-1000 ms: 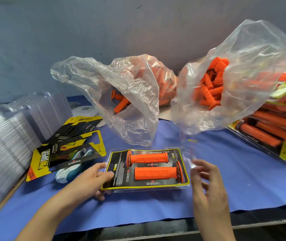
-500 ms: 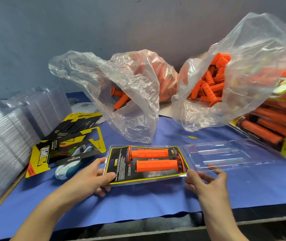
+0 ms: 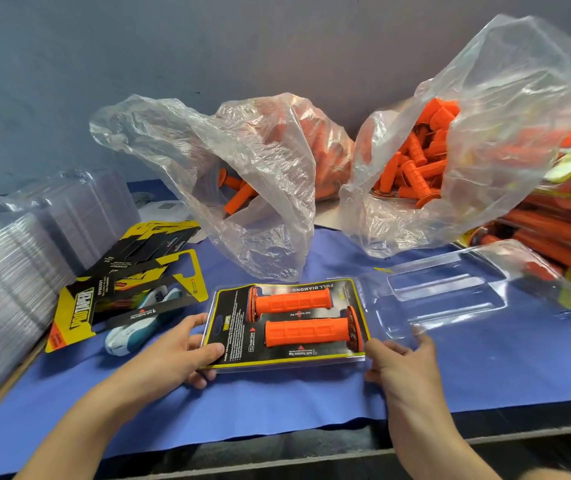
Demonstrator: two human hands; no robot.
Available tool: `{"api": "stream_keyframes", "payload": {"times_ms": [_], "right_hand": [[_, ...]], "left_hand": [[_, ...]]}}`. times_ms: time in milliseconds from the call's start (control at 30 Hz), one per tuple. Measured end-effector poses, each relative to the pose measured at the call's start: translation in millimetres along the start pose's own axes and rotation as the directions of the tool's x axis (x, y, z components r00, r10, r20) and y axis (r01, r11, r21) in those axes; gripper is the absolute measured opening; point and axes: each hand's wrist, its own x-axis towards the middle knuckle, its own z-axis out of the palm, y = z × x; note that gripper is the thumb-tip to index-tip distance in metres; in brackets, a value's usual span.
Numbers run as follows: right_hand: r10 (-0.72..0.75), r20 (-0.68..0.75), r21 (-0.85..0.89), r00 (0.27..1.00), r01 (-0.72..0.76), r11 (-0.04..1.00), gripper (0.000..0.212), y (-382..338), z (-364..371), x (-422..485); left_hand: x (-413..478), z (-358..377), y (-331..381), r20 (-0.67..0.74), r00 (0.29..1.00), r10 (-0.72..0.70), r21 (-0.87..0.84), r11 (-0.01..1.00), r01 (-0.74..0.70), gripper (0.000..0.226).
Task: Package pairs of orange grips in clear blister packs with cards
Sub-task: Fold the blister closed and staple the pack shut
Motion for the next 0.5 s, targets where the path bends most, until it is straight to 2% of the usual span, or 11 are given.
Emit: {"api": "stream_keyframes", "payload": {"times_ms": [133, 267, 333, 500], "right_hand": [[0.013, -0.008, 0.008, 1.0, -0.013, 1.0, 0.081, -0.1, 2.7, 0.7], [0.079, 0.001, 0.106, 0.997, -0.078, 0.991, 0.055, -1.8, 7.5, -0.8], [0.109, -0.012, 0.171, 0.994, -0.105, 0.98, 0.049, -2.4, 9.1, 0.3], [0.113, -0.046, 0.172, 0.993, -0.103, 0.98, 0.05, -1.7, 12.2, 1.0]], "left_hand": [[-1.0, 0.9, 1.6, -0.008, 1.0, 0.0, -0.016, 1.0, 0.0, 0.034], [-3.6, 2.4, 4.4, -0.017, 1.0, 0.005, -0.033, 0.999, -0.005, 0.031], [-5.0, 3.4, 5.9, -0.018, 1.0, 0.002, -0.04, 0.999, -0.002, 0.031], [-7.9, 3.5, 7.3, -0.034, 0.999, -0.008, -0.029, 1.0, 0.007, 0.041]]}}
